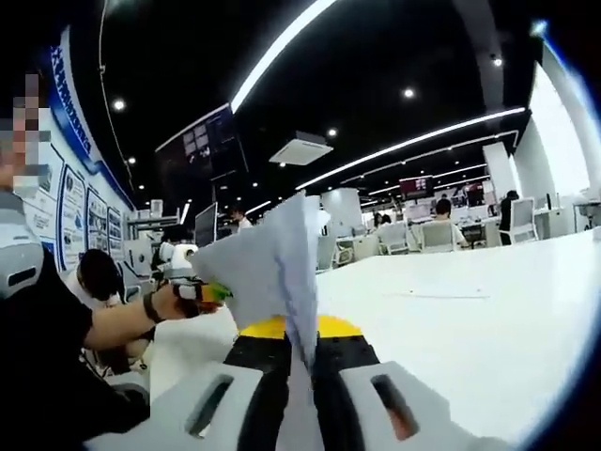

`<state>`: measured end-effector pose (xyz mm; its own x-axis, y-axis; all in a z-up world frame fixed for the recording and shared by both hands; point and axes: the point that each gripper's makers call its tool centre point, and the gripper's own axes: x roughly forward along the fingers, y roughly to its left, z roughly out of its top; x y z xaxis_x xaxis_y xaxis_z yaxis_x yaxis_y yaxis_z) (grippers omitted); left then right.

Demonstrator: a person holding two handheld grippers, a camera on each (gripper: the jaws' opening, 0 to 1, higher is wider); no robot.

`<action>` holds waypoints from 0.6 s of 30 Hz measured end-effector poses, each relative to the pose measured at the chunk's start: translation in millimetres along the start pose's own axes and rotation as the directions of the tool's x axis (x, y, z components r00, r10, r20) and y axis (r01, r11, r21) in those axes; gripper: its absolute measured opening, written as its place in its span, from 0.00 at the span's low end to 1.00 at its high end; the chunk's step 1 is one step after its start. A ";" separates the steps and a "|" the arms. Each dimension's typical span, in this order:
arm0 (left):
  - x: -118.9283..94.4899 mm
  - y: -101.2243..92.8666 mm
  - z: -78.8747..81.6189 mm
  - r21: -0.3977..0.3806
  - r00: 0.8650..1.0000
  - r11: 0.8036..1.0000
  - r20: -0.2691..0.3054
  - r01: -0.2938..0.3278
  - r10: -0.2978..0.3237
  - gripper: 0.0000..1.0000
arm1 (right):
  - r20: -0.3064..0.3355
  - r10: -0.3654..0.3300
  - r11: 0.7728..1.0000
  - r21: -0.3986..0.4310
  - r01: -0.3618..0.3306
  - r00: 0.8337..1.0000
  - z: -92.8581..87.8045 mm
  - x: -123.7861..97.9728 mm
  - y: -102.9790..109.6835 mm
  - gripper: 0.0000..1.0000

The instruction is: Organize the stack of printing papers by aligning and flattening the scattered papers on the table

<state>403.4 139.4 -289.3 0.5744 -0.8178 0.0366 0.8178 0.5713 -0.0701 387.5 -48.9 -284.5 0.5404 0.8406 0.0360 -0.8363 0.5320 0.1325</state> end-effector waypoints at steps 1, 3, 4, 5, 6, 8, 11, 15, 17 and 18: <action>-0.5 -2.1 4.5 0.009 1.000 1.000 0.015 0.007 -0.007 0.18 | -0.003 -0.010 1.000 -0.007 0.010 1.000 1.3 -0.2 -1.4 0.00; -1.7 -4.7 9.0 0.012 1.000 1.000 0.021 0.011 -0.011 0.16 | -0.007 -0.021 0.999 -0.027 0.021 1.000 3.9 -1.3 -1.9 0.00; -2.0 -6.0 10.5 0.020 1.000 1.000 0.019 0.013 -0.013 0.16 | -0.008 -0.023 0.999 -0.032 0.022 1.000 4.9 -1.8 -1.5 0.00; -2.3 -6.3 10.6 0.031 1.000 0.999 0.013 0.012 -0.012 0.17 | -0.009 -0.023 0.999 -0.040 0.023 1.000 6.1 -2.3 -1.0 0.00; -5.2 1.0 8.3 0.088 0.999 0.995 -0.021 -0.035 0.037 0.19 | -0.006 -0.026 0.997 -0.069 0.025 1.000 10.9 -4.2 1.5 0.00; -10.5 10.0 14.5 0.167 0.994 0.981 -0.015 -0.102 0.106 0.28 | 0.012 -0.040 0.990 -0.138 0.041 0.999 21.2 -7.2 4.1 0.00; -18.4 7.0 42.2 0.180 0.989 0.973 0.058 -0.143 0.134 0.45 | 0.025 -0.057 0.979 -0.194 0.061 0.998 35.2 -10.3 9.8 0.00; -26.8 -1.6 92.2 0.345 0.971 0.912 0.165 -0.221 0.173 0.64 | 0.035 -0.067 0.958 -0.276 0.074 0.997 49.2 -10.0 17.1 0.00; -23.9 -15.8 111.7 0.455 0.974 0.864 0.159 -0.215 0.159 0.63 | 0.032 -0.061 0.953 -0.294 0.068 0.998 53.1 -8.1 23.1 0.00; -19.9 -24.1 115.1 0.482 0.982 0.857 0.135 -0.183 0.134 0.62 | 0.032 -0.055 0.949 -0.309 0.062 0.998 55.1 -6.6 27.7 0.00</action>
<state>376.4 149.9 -173.5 0.6785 -0.7167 0.1609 0.6130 0.6732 0.4136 365.9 -45.3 -226.5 0.5882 0.8064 0.0608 -0.7885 0.5886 -0.1785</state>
